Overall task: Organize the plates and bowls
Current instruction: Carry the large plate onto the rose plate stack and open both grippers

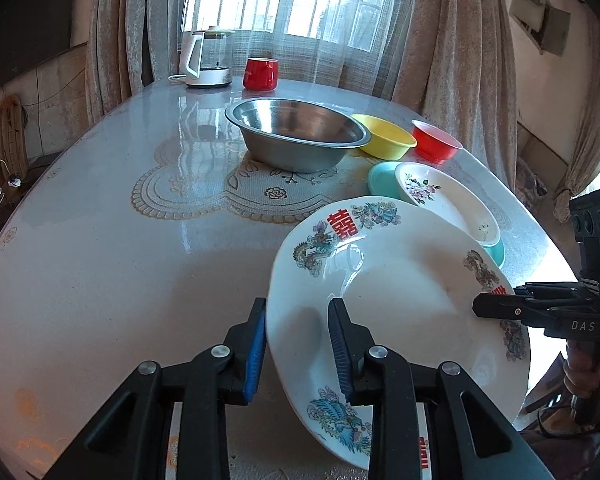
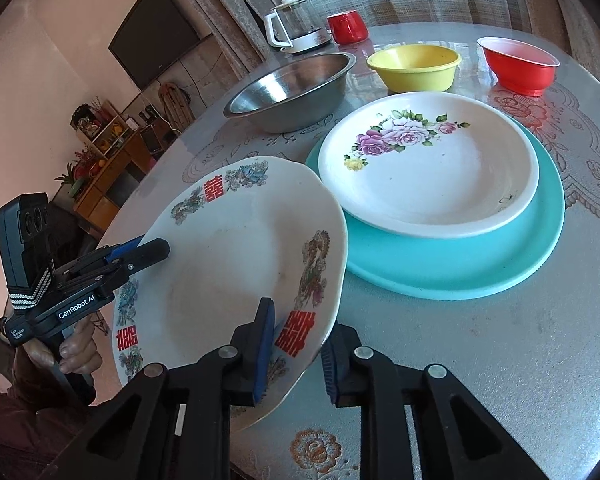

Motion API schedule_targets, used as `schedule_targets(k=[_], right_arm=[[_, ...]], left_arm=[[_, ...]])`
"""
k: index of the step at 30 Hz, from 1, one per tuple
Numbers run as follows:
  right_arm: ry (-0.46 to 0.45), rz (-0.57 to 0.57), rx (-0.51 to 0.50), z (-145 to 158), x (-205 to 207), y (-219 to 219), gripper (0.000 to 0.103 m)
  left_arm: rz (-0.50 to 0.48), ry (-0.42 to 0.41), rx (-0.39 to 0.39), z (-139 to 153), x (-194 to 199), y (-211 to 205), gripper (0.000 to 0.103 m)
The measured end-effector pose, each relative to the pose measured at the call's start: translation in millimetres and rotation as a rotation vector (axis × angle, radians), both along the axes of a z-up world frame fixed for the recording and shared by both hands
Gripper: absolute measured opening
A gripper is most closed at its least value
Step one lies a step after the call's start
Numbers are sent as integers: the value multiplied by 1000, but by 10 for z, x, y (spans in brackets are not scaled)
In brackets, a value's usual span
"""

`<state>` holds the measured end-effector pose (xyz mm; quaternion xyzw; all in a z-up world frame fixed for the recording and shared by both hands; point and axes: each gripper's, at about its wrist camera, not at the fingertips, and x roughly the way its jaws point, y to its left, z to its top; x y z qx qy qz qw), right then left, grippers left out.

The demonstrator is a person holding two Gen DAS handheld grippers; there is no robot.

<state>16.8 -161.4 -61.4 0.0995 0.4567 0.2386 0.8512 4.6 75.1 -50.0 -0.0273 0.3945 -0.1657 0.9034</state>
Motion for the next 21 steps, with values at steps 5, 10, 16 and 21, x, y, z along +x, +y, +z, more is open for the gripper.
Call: schedule_targets(k=[5, 10, 16, 21], right_arm=[[-41, 15, -33, 83, -36, -13, 22], [-56, 17, -33, 165, -17, -87, 22], [-90, -11, 8, 357, 14, -231, 22], [-100, -60, 17, 437, 102, -460, 22]], left_arm=[[-4, -3, -31, 7, -42, 2, 30], [1, -16, -63, 95, -50, -40, 30], [11, -59, -74, 337, 57, -197, 30], [-14, -102, -50, 519, 268, -464, 30]])
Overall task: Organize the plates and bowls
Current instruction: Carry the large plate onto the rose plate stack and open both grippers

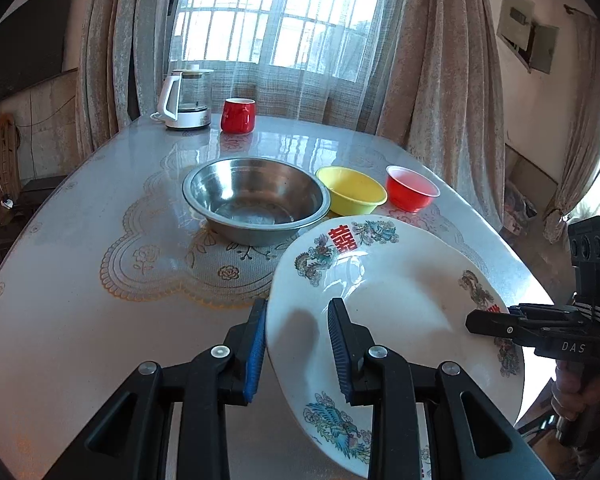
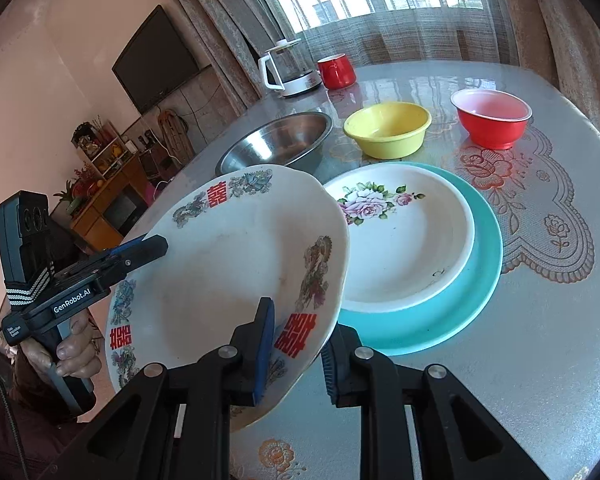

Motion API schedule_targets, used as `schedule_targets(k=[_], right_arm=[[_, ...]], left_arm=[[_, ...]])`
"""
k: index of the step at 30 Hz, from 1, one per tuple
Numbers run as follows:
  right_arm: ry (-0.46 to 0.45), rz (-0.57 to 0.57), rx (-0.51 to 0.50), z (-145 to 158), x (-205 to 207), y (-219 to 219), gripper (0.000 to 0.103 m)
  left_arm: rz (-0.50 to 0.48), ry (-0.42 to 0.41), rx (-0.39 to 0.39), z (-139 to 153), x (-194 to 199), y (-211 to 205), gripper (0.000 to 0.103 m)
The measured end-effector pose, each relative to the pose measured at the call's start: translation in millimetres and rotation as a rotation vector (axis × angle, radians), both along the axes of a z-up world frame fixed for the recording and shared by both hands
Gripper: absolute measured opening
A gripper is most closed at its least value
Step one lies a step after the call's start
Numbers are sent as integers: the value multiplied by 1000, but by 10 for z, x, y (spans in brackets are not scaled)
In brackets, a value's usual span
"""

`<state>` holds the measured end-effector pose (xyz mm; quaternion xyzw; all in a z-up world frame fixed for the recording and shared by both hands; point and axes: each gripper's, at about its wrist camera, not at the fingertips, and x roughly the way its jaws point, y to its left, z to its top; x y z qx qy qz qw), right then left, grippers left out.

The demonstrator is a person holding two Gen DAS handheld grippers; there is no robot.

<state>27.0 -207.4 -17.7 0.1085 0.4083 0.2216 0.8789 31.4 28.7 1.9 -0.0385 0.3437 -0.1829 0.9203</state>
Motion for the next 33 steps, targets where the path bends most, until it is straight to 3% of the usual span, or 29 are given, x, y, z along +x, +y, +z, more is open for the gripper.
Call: schedule_targets(k=[9, 18, 27, 33], right_arm=[[-15, -95, -18, 111, 277, -427, 22], [38, -167, -36, -59, 579, -736, 23], [80, -180, -65, -224, 704, -743, 25], [44, -201, -103, -232, 716, -711, 25]], left_arm=[[-40, 1, 17, 56, 521, -502, 30], [-50, 65, 52, -118, 883, -867, 30], [-37, 143, 69, -321, 1012, -916, 30], [-21, 113, 106, -336, 1005, -976, 30]])
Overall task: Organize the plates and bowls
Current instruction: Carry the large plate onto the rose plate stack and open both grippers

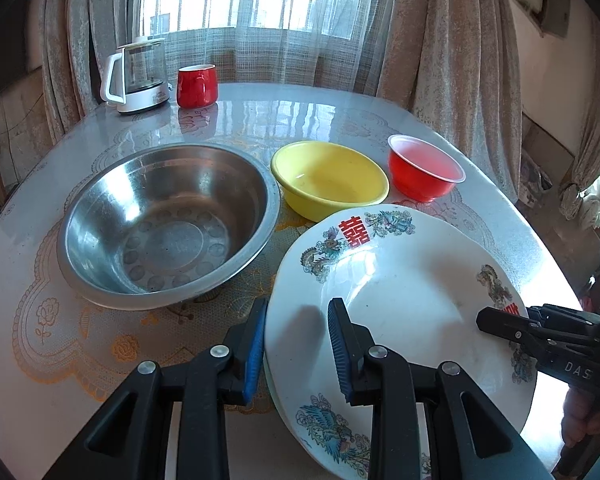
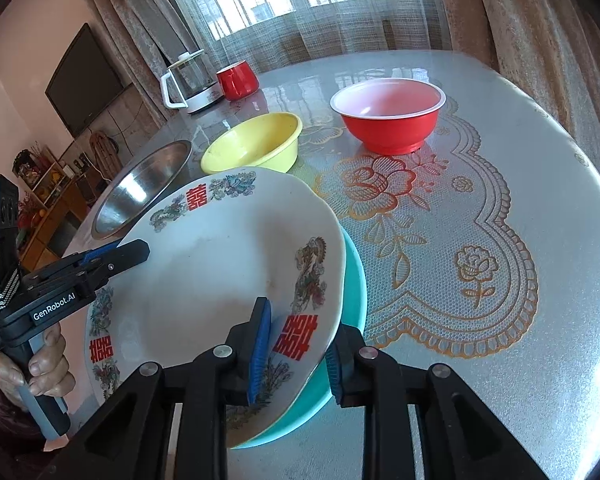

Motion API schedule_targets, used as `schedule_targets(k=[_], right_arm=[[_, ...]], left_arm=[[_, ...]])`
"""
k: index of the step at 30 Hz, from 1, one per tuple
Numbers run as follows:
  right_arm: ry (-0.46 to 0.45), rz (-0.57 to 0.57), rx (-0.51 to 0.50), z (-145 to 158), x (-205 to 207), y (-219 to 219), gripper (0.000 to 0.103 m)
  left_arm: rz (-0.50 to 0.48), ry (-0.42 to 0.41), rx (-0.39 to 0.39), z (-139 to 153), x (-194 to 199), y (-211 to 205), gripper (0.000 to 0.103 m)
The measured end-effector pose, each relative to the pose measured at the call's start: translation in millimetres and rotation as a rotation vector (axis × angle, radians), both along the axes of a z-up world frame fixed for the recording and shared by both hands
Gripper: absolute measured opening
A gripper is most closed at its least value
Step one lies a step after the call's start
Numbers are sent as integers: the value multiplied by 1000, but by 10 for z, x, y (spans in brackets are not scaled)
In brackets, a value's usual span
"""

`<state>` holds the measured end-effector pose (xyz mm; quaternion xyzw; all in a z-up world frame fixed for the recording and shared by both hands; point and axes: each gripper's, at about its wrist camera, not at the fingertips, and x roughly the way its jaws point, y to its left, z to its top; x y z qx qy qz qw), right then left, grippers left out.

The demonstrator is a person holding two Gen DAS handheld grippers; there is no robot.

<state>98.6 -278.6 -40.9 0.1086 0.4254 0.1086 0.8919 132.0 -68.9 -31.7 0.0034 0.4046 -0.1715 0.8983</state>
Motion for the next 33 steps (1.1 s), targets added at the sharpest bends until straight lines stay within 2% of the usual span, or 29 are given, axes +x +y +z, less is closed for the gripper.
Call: schedule_targets(k=[5, 11, 16, 21, 28, 33], right_arm=[[-19, -14, -34, 17, 17, 17, 26], [-8, -16, -5, -14, 14, 3, 29], [-3, -37, 22, -8, 2, -8, 32], [-24, -64, 25, 57, -46, -32, 35], [-82, -123, 15, 221, -138, -81, 35], [-88, -130, 27, 272, -151, -63, 35]], left_arm=[[18, -18, 31, -20, -16, -46, 30], [24, -27, 24, 20, -58, -15, 30], [27, -82, 41, 122, -172, -1, 32], [49, -112, 57, 210, -268, 52, 32], [90, -136, 71, 280, -424, 193, 33], [116, -162, 84, 344, -535, 279, 33]])
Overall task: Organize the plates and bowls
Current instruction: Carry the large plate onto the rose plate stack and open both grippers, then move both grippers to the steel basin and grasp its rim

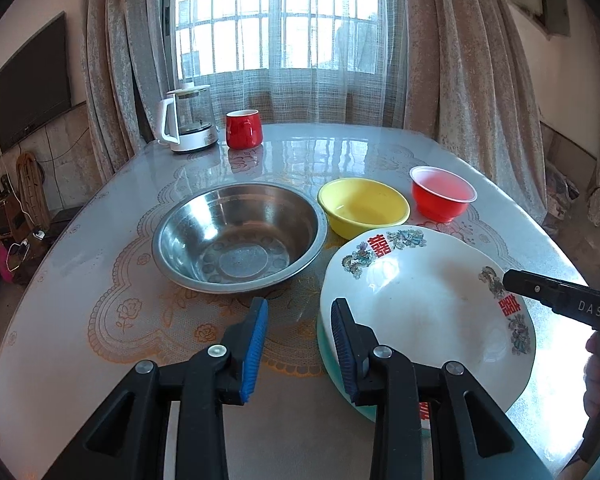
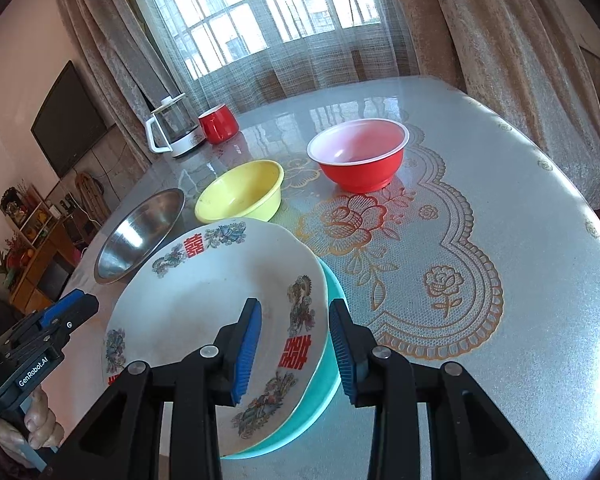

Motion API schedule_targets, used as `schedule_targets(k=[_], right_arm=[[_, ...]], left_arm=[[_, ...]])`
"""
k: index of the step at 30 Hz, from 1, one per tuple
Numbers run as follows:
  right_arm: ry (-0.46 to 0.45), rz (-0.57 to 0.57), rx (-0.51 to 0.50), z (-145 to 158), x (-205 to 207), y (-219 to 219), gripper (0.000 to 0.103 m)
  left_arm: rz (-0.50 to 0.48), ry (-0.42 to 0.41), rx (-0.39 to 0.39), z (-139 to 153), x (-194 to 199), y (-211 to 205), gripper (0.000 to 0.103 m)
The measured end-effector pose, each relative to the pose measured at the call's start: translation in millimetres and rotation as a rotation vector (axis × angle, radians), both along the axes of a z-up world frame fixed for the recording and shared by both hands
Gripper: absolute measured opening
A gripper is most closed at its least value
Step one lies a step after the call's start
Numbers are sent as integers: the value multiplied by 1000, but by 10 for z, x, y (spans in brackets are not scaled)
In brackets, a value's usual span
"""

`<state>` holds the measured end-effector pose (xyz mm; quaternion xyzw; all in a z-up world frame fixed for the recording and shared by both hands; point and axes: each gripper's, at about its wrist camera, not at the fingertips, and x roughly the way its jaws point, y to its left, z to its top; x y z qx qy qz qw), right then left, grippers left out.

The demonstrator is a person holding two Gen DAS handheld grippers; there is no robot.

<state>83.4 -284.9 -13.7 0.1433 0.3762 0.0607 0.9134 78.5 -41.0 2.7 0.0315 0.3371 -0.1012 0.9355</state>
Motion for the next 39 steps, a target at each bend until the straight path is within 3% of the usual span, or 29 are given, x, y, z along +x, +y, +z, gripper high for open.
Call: schedule_targets(k=[17, 39], right_arm=[[-4, 125, 68, 112, 195, 528, 35], [29, 217, 97, 215, 502, 1077, 35]], left_arm=[[29, -20, 24, 82, -173, 296, 35], [59, 32, -4, -33, 47, 650, 38]])
